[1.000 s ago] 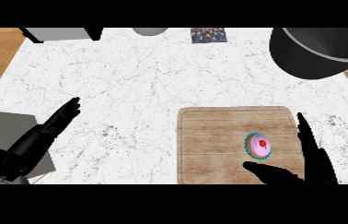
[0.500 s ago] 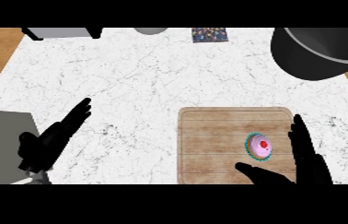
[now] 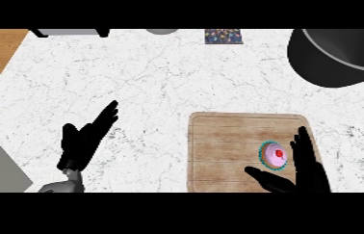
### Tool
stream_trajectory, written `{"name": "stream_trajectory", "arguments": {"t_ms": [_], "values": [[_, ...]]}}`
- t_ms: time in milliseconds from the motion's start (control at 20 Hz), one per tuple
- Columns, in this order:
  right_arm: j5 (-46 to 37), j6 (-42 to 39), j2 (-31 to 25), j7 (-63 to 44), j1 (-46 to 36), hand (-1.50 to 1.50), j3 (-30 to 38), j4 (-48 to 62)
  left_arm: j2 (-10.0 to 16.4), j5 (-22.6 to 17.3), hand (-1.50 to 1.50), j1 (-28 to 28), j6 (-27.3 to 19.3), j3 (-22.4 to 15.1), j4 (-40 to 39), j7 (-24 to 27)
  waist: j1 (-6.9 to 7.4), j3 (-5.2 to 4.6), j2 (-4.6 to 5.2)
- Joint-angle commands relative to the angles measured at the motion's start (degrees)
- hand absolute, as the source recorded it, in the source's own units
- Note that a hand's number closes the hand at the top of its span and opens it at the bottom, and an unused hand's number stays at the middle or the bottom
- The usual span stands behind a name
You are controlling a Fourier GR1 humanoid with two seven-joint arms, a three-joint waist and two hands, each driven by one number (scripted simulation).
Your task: Pick the cupcake from the cutting board and place it in the pot
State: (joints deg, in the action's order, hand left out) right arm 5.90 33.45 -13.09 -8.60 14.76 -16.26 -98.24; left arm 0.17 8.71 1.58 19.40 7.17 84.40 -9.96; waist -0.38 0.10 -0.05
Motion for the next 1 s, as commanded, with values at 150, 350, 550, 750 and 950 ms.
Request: {"name": "stream_trajectory", "arguments": {"t_ms": [150, 350, 550, 750, 950], "values": [[-4.14, -3.17, 1.08, 10.32, -0.58, 1.5, -0.52, 10.32, 0.44, -1.14, 0.0, -0.91, -0.15, -1.97, 0.33, -0.72, 0.35, -0.09, 0.02], [3.1, -7.45, 4.31, 18.06, -3.73, 1.5, 4.32, 16.44, -0.15, -1.1, 0.0, 2.9, -4.02, -2.51, -1.52, -1.54, 0.33, -0.04, 0.09], [3.96, -7.25, 6.39, 21.59, 0.38, 1.5, 3.99, 12.16, 2.41, -3.04, 0.0, 3.04, -1.57, 0.29, -2.28, -1.41, 0.02, -0.07, 0.01], [8.16, -14.01, 0.42, 27.86, -4.54, 1.5, 12.97, 17.97, -0.14, -1.54, 0.0, 3.46, -3.89, -1.92, -2.29, -1.86, 0.21, -0.02, 0.07], [17.81, -29.13, -15.99, 27.64, -5.13, 1.5, 26.42, 23.04, 1.15, -1.05, 0.0, 1.17, -2.86, -1.71, -3.0, 1.12, -0.36, 0.32, 0.31]]}}
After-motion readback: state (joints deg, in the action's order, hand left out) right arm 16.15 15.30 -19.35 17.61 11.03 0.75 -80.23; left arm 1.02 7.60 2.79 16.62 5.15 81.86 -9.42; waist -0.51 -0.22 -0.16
